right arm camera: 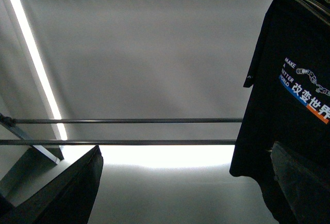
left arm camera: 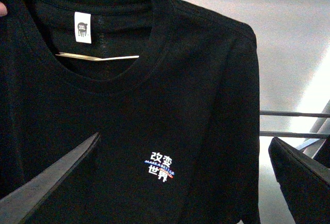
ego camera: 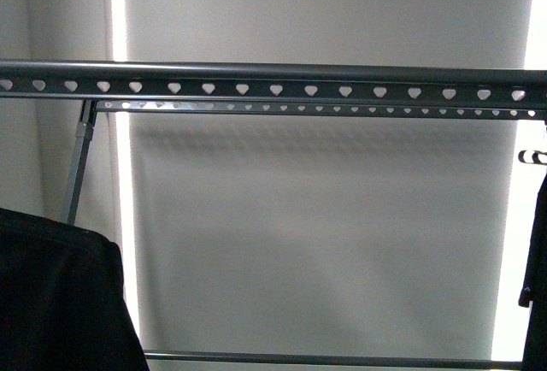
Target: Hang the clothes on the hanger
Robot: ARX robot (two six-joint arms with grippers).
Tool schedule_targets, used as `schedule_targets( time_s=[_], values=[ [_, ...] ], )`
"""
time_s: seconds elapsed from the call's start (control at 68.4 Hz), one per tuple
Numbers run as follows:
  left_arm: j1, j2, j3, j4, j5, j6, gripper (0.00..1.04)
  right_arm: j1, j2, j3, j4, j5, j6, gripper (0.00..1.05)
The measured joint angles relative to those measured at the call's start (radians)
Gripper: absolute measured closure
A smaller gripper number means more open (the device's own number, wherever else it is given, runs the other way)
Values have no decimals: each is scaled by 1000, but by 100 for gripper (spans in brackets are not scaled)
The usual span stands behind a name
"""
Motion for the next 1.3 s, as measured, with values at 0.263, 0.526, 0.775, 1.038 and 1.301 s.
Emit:
schedule_targets(
  time_s=[0.263,0.526,0.775,1.038,1.301],
  values=[
    [0,0,0,0,0,0,7,0,0,0,0,0,0,7],
    [-177,402,155,-54,-203,-398,7,0,0,0,0,0,0,7],
    [-416,964,531,178,-569,-542,7,0,0,0,0,0,0,7],
    [-316,1433,960,55,-661,-616,7,0,0,0,0,0,0,7],
    [-217,1617,1132,-12,-676,-660,7,0,0,0,0,0,0,7]
  ],
)
